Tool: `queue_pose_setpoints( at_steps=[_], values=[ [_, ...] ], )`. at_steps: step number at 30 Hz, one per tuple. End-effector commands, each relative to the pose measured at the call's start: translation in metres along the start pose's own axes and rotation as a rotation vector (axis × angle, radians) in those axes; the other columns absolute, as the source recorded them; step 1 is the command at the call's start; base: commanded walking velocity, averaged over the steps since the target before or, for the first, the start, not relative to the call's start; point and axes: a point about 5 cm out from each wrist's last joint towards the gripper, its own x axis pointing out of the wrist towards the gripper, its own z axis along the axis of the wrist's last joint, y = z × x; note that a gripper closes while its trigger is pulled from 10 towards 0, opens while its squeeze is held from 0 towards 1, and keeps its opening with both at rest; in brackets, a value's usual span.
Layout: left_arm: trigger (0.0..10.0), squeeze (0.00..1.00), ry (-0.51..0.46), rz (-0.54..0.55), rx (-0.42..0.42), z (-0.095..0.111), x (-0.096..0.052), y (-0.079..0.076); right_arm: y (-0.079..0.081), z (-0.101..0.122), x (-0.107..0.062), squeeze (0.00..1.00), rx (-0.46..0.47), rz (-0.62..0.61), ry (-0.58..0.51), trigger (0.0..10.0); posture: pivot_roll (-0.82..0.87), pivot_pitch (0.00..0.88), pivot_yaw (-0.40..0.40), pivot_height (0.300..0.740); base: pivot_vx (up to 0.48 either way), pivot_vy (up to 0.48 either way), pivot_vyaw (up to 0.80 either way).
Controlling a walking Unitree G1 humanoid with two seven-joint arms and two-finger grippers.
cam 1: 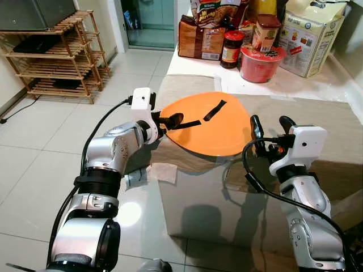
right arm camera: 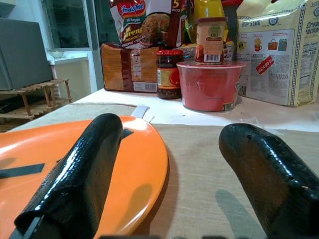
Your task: Setting the table
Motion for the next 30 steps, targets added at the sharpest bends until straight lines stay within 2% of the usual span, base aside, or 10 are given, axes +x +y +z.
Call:
queue_pose_setpoints(
  at_steps=[1,6,14,22,23,24,25,26,27,30],
  values=[
    [10.0,1.00,0.073,-0.002,-0.011,-0.014,0.005,-0.001,0.000,0.003,-0.002,0.00,-0.002,-0.002,-0.003,10.0,0.07,0.000,0.051,0.740,0.000,0.000,0.00],
    [10.0,1.00,0.085,-0.010,-0.023,-0.016,0.008,-0.003,-0.003,0.001,-0.009,0.00,-0.006,-0.002,0.013,10.0,0.06,0.000,0.054,0.740,0.000,0.000,0.00],
    [10.0,1.00,0.103,-0.015,-0.032,-0.020,0.012,-0.004,-0.006,-0.011,-0.048,0.00,-0.064,0.073,0.111,10.0,0.02,0.000,0.061,0.740,0.000,0.000,0.00],
    [10.0,1.00,0.092,-0.032,-0.019,-0.017,0.015,-0.007,-0.002,-0.018,-0.057,0.00,-0.110,0.123,0.143,10.0,0.02,0.000,0.063,0.740,0.000,0.000,0.00],
    [10.0,0.44,0.090,-0.029,-0.018,-0.016,0.015,-0.007,-0.002,-0.017,-0.057,0.00,-0.108,0.121,0.142,10.0,0.02,0.000,0.063,0.740,0.000,0.000,0.00],
    [10.0,0.44,0.090,-0.029,-0.018,-0.016,0.015,-0.007,-0.002,-0.017,-0.057,0.00,-0.108,0.121,0.142,10.0,0.02,0.000,0.063,0.740,0.000,0.000,0.00],
    [9.5,0.00,0.086,-0.025,-0.020,-0.016,0.015,-0.006,-0.002,-0.017,-0.056,0.00,-0.106,0.120,0.140,10.0,0.02,0.000,0.063,0.740,0.000,0.000,0.00],
    [2.8,0.00,0.083,-0.022,-0.023,-0.016,0.015,-0.005,-0.001,-0.017,-0.055,0.00,-0.104,0.119,0.139,10.0,0.02,0.000,0.063,0.740,0.000,0.000,0.00],
    [0.0,0.00,0.081,-0.022,-0.025,-0.015,0.015,-0.005,-0.001,-0.017,-0.055,0.00,-0.100,0.117,0.138,10.0,0.03,0.000,0.064,0.740,0.000,0.000,0.00],
    [0.0,0.00,0.083,-0.026,-0.034,-0.016,0.015,-0.005,0.003,-0.018,-0.053,0.00,-0.088,0.119,0.133,10.0,0.03,0.000,0.064,0.740,0.000,0.000,0.00]
  ],
)
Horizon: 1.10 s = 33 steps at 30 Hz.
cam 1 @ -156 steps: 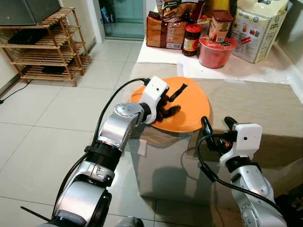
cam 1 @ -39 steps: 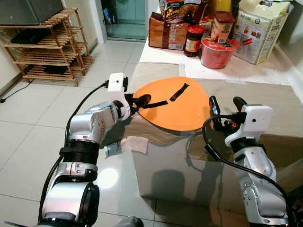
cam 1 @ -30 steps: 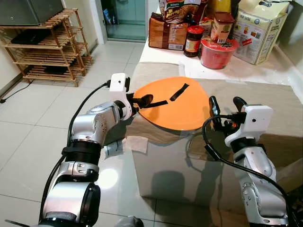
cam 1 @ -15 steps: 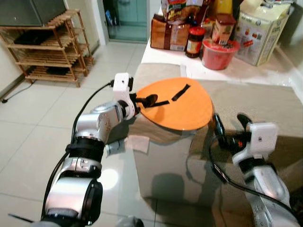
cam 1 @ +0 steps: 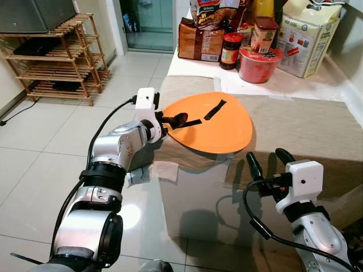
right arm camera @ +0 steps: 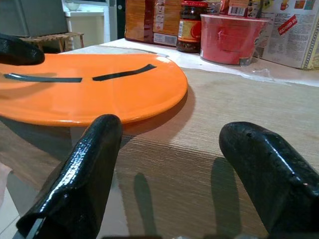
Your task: Setting the table
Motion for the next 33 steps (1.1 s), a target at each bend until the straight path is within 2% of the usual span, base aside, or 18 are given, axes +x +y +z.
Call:
queue_pose_setpoints(
  at_steps=[1,6,8,13,23,30,33],
  values=[
    [0.0,0.00,0.072,-0.025,-0.032,-0.014,0.005,-0.005,0.005,0.004,0.003,0.00,0.007,0.014,-0.023,10.0,0.03,0.000,0.064,0.740,0.000,0.000,0.00],
    [0.0,0.00,0.058,-0.060,-0.102,-0.013,0.007,-0.007,0.008,0.004,0.005,0.00,0.026,0.010,-0.026,10.0,0.03,0.000,0.064,0.740,0.000,0.000,0.00],
    [0.0,0.00,0.049,-0.060,-0.176,-0.012,0.007,-0.005,0.007,0.004,0.006,0.00,0.032,0.006,-0.026,10.0,0.03,0.000,0.063,0.740,0.000,0.000,0.00],
    [0.0,0.00,0.034,-0.088,-0.224,-0.008,0.008,-0.010,0.008,0.004,0.007,0.00,0.041,0.003,-0.025,10.0,0.04,0.000,0.061,0.740,0.000,0.000,0.00],
    [0.0,0.00,0.049,-0.117,-0.232,-0.007,0.008,-0.013,0.010,0.003,0.008,0.00,0.049,0.001,-0.024,10.0,0.04,0.000,0.066,0.740,0.000,0.000,0.00],
    [0.0,0.00,0.103,-0.103,-0.202,-0.017,0.010,-0.014,0.012,0.002,0.009,0.00,0.057,0.001,-0.023,10.0,0.04,0.000,0.072,0.740,0.000,0.000,0.00],
    [0.0,0.00,0.110,-0.115,-0.231,-0.018,0.010,-0.014,0.013,0.002,0.010,0.00,0.060,0.000,-0.024,10.0,0.04,0.000,0.072,0.740,0.000,0.000,0.00]
  ],
)
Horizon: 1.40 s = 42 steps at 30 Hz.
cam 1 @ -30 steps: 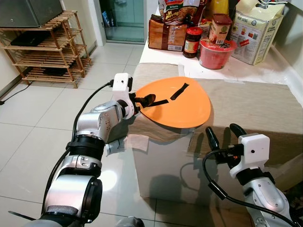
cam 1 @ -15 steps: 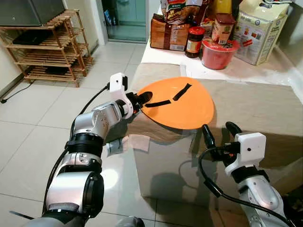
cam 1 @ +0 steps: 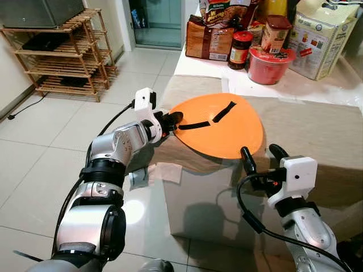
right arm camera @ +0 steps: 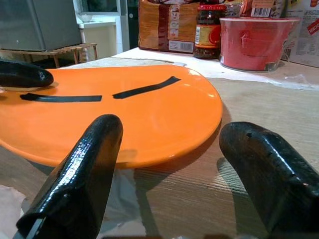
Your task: Setting the table
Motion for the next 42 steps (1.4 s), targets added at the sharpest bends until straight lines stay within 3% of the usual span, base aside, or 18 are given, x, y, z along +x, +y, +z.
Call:
queue_pose_setpoints(
  at_steps=[1,12,17,23,32,42],
  values=[
    [0.0,0.00,0.096,-0.035,-0.043,-0.018,0.009,-0.008,0.002,-0.002,0.001,0.00,0.008,0.000,0.009,10.0,0.04,0.000,0.072,0.740,0.000,0.000,0.00],
    [0.0,0.00,0.045,-0.070,-0.179,-0.018,0.010,-0.010,0.005,-0.003,0.002,0.00,0.018,0.003,0.009,10.0,0.05,0.000,0.075,0.740,0.000,0.000,0.00],
    [0.0,0.00,-0.046,-0.090,-0.266,-0.005,0.009,-0.012,0.006,-0.004,0.002,0.00,0.022,0.002,0.012,10.0,0.05,0.000,0.077,0.740,0.000,0.000,0.00],
    [0.0,0.00,-0.162,-0.059,-0.296,0.013,0.007,-0.011,0.006,-0.004,0.003,0.00,0.021,0.000,0.011,10.0,0.05,0.000,0.077,0.740,0.000,0.000,0.00],
    [0.0,0.00,-0.250,-0.077,-0.173,0.036,-0.001,-0.018,0.003,-0.006,0.005,0.00,0.013,-0.015,0.013,10.0,0.05,0.000,0.075,0.740,0.000,0.000,0.00],
    [0.0,0.00,-0.340,0.013,-0.053,0.052,-0.010,-0.002,0.003,-0.007,0.006,0.00,0.011,-0.018,0.016,10.0,0.06,0.000,0.072,0.740,0.000,0.000,0.00]
  ],
)
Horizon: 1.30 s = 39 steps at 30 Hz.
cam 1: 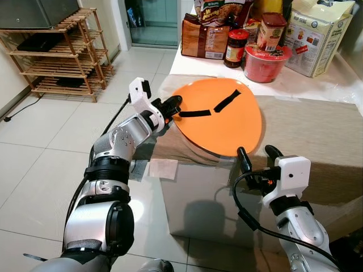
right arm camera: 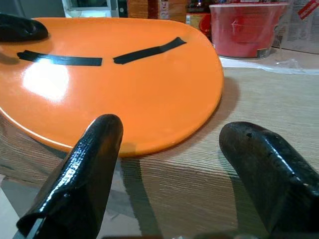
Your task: Setting the table
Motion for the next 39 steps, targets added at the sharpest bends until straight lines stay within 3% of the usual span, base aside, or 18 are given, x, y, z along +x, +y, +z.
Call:
queue_pose_setpoints(
  at_steps=[1,13,16,17,18,28,29,32,39],
  values=[
    [0.0,0.00,-0.084,0.028,0.089,0.026,-0.002,-0.001,-0.001,-0.001,0.001,0.00,-0.006,-0.010,-0.001,10.0,0.06,0.000,0.072,0.740,0.000,0.000,0.00],
    [0.0,0.00,-0.121,0.066,0.096,0.034,-0.006,0.009,-0.002,-0.002,0.003,0.00,-0.009,-0.007,0.003,10.0,0.06,0.000,0.066,0.740,0.000,0.000,0.00],
    [0.0,0.00,-0.126,0.069,0.132,0.034,-0.006,0.008,-0.002,-0.001,0.004,0.00,-0.008,-0.008,-0.002,10.0,0.06,0.000,0.066,0.740,0.000,0.000,0.00],
    [0.0,0.00,-0.136,0.063,0.204,0.033,-0.007,0.007,-0.002,0.001,0.006,0.00,-0.012,-0.008,-0.013,10.0,0.06,0.000,0.066,0.740,0.000,0.000,0.00],
    [0.0,0.00,-0.139,0.060,0.221,0.033,-0.008,0.006,-0.002,0.001,0.006,0.00,-0.013,-0.008,-0.015,10.0,0.06,0.000,0.066,0.740,0.000,0.000,0.00],
    [0.0,0.00,-0.185,0.024,0.279,0.027,-0.012,0.001,-0.005,0.000,0.009,0.00,-0.022,-0.020,-0.014,10.0,0.06,0.000,0.058,0.740,0.000,0.000,0.00],
    [0.0,0.00,-0.198,0.015,0.335,0.023,-0.013,-0.002,-0.006,0.000,0.010,0.00,-0.024,-0.021,-0.016,10.0,0.06,0.000,0.056,0.740,0.000,0.000,0.00],
    [0.0,0.00,-0.201,0.016,0.361,0.022,-0.013,-0.003,-0.006,0.000,0.010,0.00,-0.024,-0.022,-0.016,10.0,0.06,0.000,0.056,0.740,0.000,0.000,0.00],
    [0.0,0.00,-0.211,0.018,0.390,0.016,-0.015,-0.004,-0.004,-0.003,0.009,0.00,-0.016,-0.024,-0.008,10.0,0.06,0.000,0.057,0.740,0.000,0.000,0.00]
  ],
)
